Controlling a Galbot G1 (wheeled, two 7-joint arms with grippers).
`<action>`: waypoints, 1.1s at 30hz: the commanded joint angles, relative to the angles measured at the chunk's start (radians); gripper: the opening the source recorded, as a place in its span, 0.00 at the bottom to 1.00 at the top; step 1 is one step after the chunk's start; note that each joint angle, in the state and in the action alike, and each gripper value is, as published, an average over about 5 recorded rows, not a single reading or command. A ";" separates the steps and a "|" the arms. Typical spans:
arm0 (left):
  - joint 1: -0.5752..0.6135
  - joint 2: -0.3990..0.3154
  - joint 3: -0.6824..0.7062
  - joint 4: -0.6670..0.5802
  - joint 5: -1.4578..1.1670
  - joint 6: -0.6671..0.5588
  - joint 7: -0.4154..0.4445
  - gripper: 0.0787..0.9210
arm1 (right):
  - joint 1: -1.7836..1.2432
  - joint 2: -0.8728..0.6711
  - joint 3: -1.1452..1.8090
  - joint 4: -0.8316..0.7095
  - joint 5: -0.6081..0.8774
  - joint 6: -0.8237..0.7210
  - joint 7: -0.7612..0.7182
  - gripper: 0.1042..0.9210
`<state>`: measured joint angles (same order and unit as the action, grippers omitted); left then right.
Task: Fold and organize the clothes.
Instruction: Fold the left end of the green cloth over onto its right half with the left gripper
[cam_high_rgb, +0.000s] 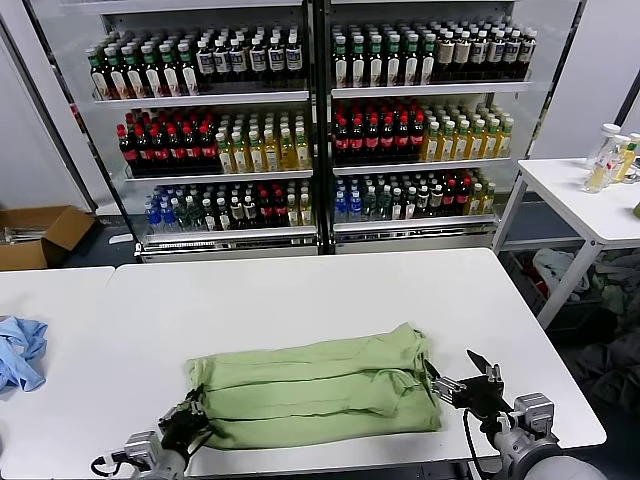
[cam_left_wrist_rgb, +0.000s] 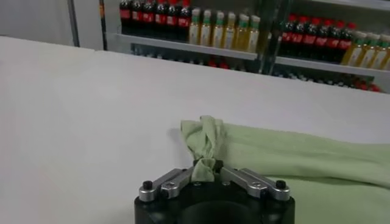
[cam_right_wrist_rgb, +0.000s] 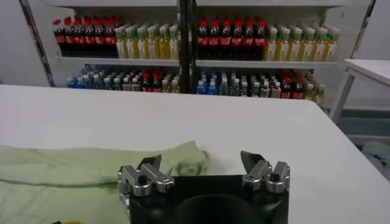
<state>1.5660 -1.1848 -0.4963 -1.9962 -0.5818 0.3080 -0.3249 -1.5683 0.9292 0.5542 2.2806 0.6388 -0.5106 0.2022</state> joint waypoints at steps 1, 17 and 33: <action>-0.016 0.134 -0.320 0.006 -0.143 0.012 0.015 0.02 | 0.001 0.000 0.001 0.004 0.006 -0.001 -0.002 0.88; 0.007 0.191 -0.464 -0.149 -0.518 0.080 0.118 0.02 | 0.024 -0.011 -0.019 0.013 0.017 -0.008 -0.004 0.88; -0.054 0.045 -0.015 -0.259 -0.672 0.099 0.123 0.02 | 0.037 -0.031 -0.027 -0.006 0.020 -0.007 -0.006 0.88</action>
<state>1.5610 -1.0867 -0.7584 -2.2133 -1.1441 0.3973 -0.2178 -1.5365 0.9010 0.5311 2.2800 0.6579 -0.5188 0.1967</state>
